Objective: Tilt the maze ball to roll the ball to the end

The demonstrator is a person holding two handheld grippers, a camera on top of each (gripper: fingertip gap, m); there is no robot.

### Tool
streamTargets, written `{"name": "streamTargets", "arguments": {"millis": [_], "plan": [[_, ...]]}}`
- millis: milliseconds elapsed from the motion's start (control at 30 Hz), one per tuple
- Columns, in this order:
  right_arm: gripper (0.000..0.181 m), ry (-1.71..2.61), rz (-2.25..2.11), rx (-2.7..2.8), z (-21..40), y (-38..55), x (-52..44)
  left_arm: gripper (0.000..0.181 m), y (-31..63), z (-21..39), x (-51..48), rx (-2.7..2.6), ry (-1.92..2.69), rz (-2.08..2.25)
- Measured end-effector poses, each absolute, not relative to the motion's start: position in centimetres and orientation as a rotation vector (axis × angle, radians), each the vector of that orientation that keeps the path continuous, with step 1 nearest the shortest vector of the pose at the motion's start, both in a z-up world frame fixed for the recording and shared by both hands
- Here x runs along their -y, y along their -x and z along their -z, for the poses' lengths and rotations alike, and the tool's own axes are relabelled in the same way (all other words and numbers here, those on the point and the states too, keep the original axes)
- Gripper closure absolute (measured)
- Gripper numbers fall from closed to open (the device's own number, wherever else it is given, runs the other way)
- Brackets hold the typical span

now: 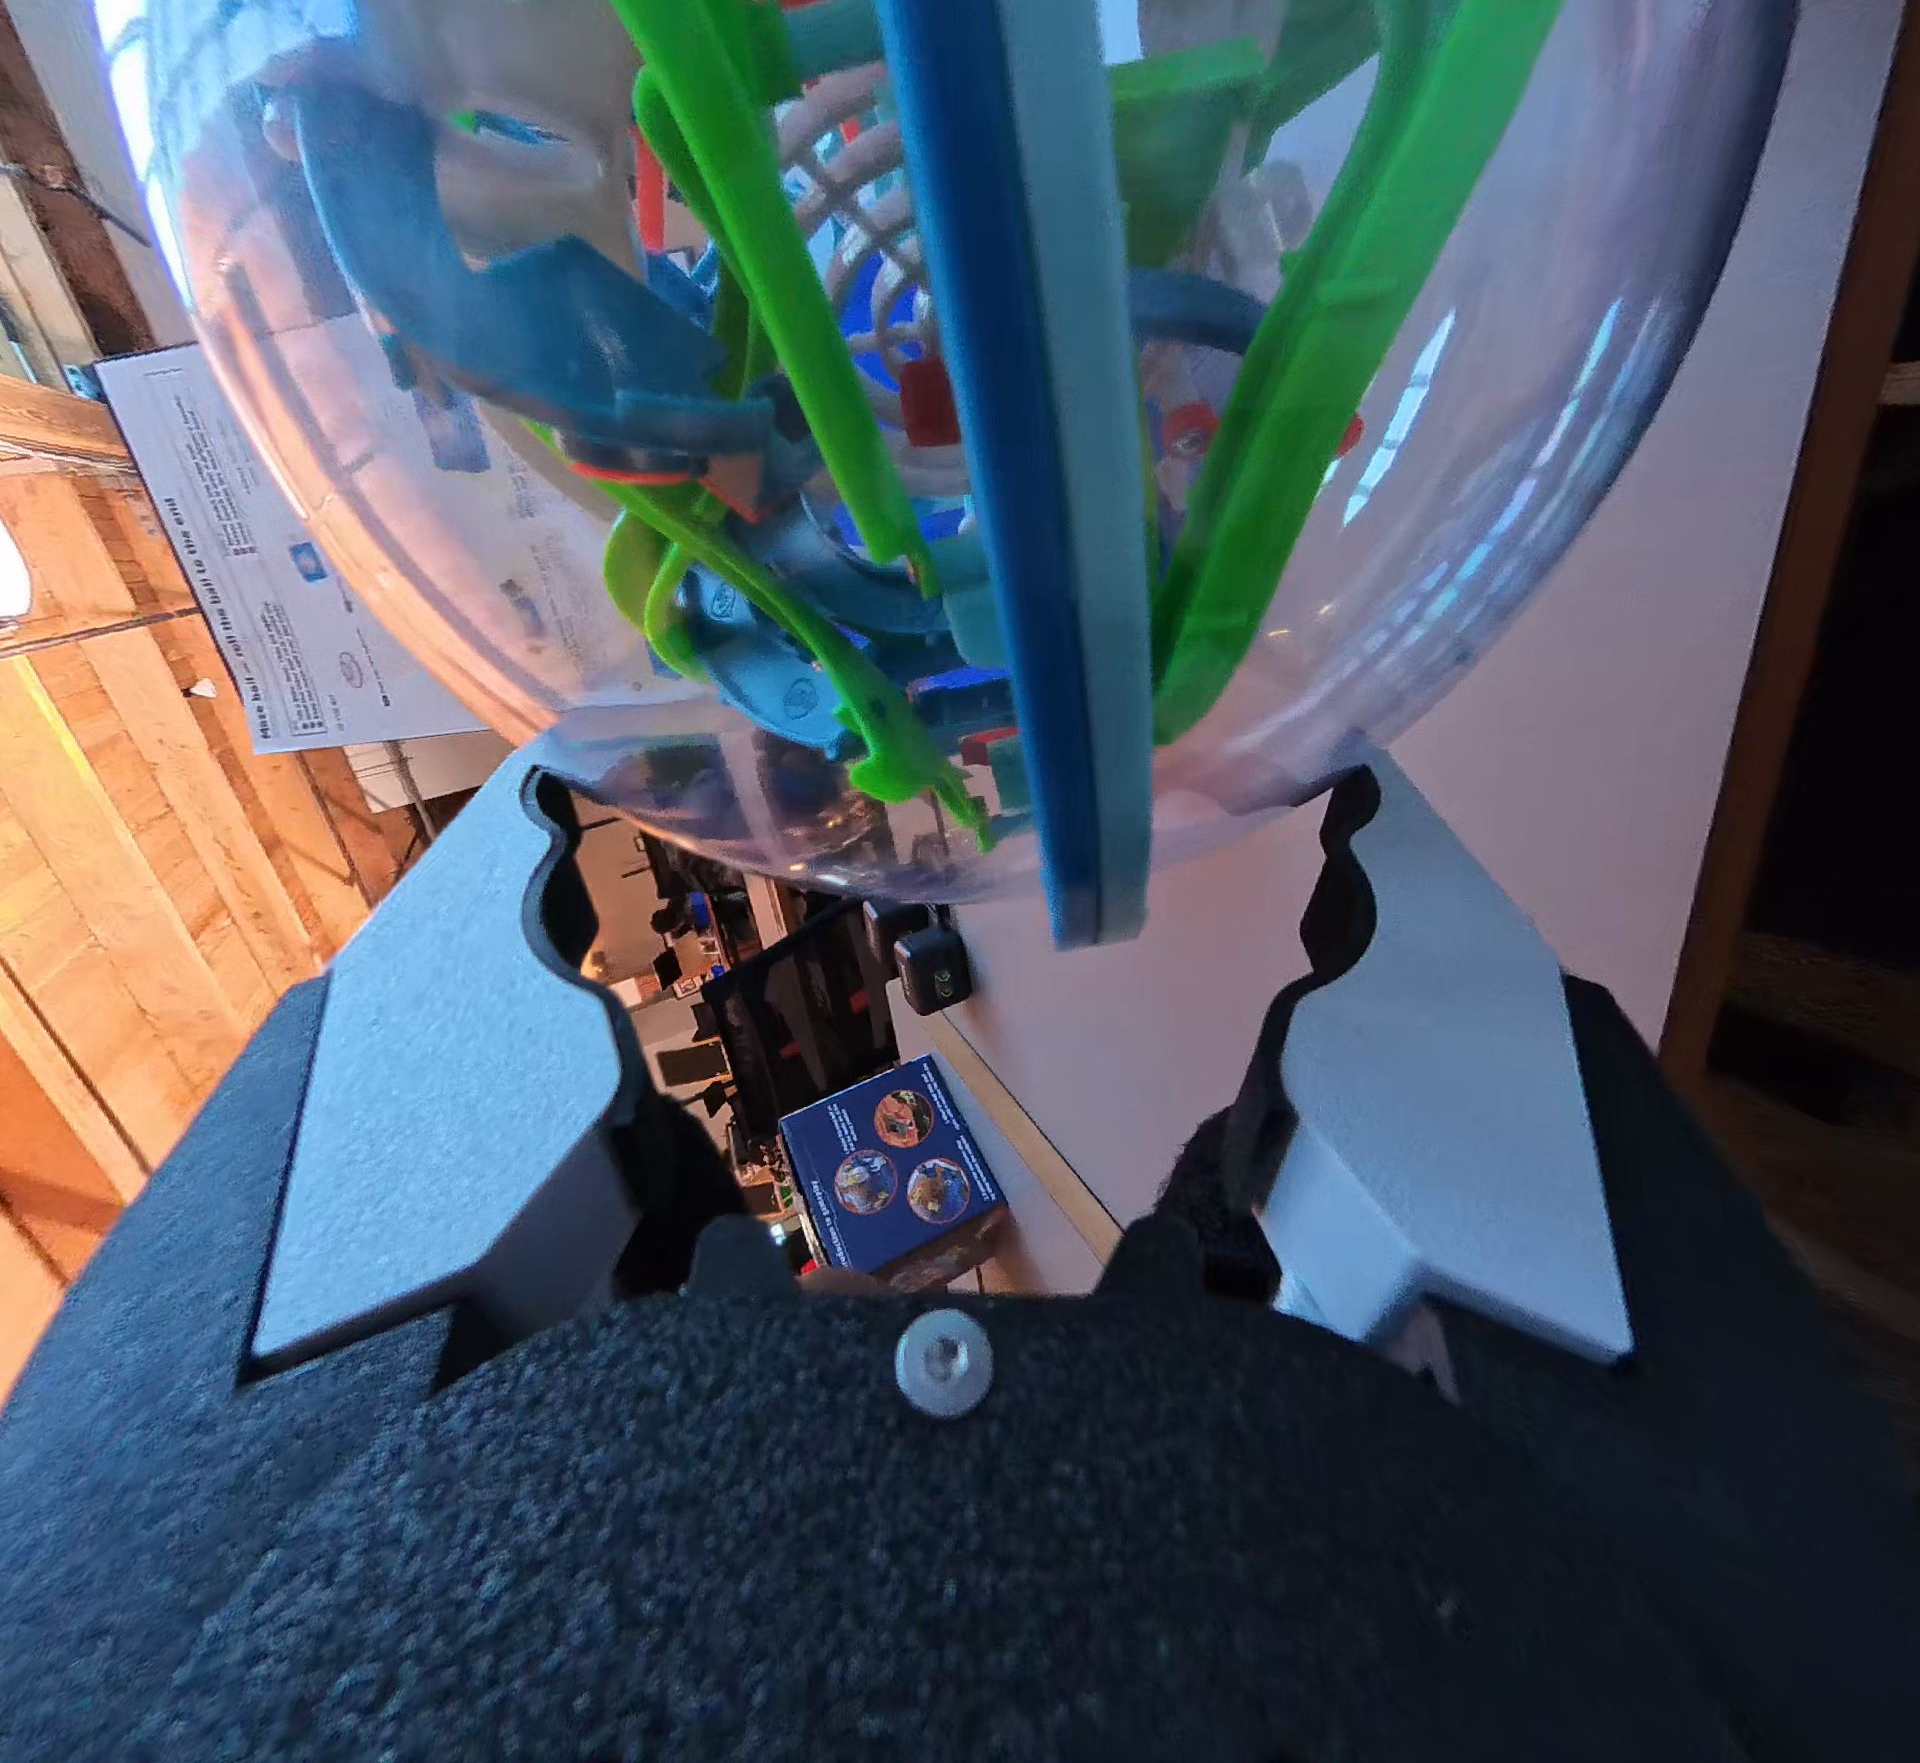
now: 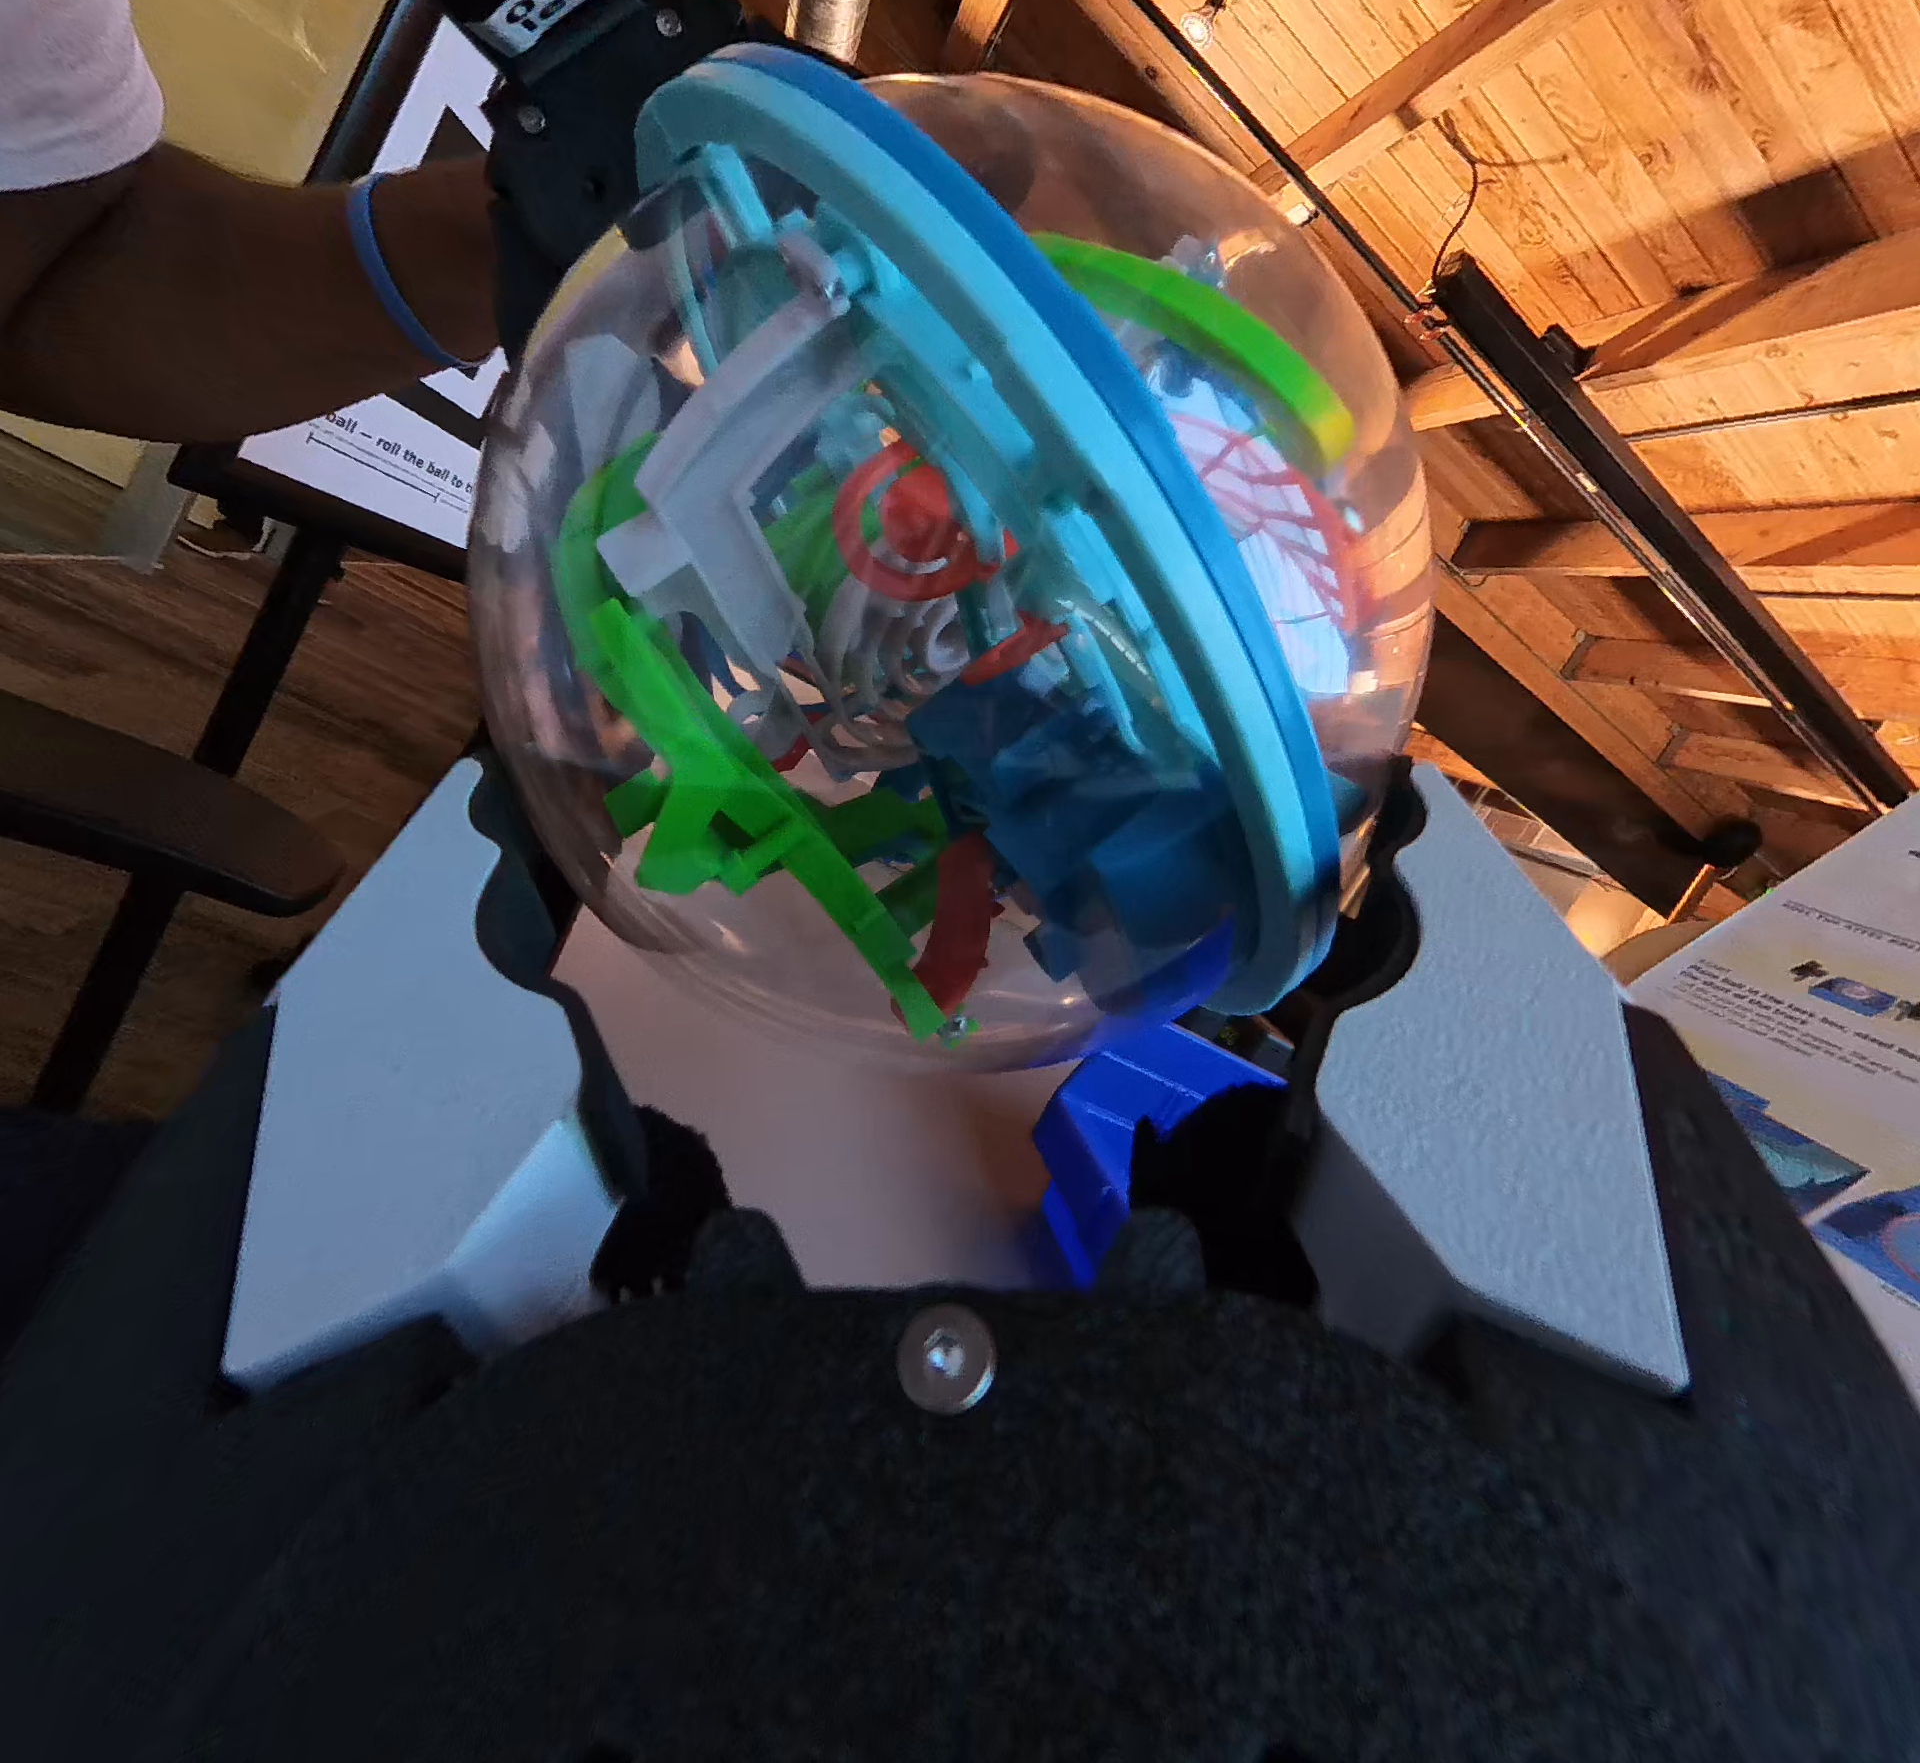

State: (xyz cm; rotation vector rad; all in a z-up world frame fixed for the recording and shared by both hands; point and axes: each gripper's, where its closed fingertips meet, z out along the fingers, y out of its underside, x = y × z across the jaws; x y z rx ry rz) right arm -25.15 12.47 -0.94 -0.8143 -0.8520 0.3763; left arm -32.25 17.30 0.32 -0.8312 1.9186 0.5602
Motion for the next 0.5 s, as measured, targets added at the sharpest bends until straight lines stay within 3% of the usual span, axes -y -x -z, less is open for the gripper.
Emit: {"name": "streamTargets", "arguments": {"millis": [500], "plan": [[0.028, 0.879, -0.362, 0.885, 0.3, 24.4, -11.8, 0.042, 31.3, 1.0, -17.8, -1.868, 0.910, -0.397]]}}
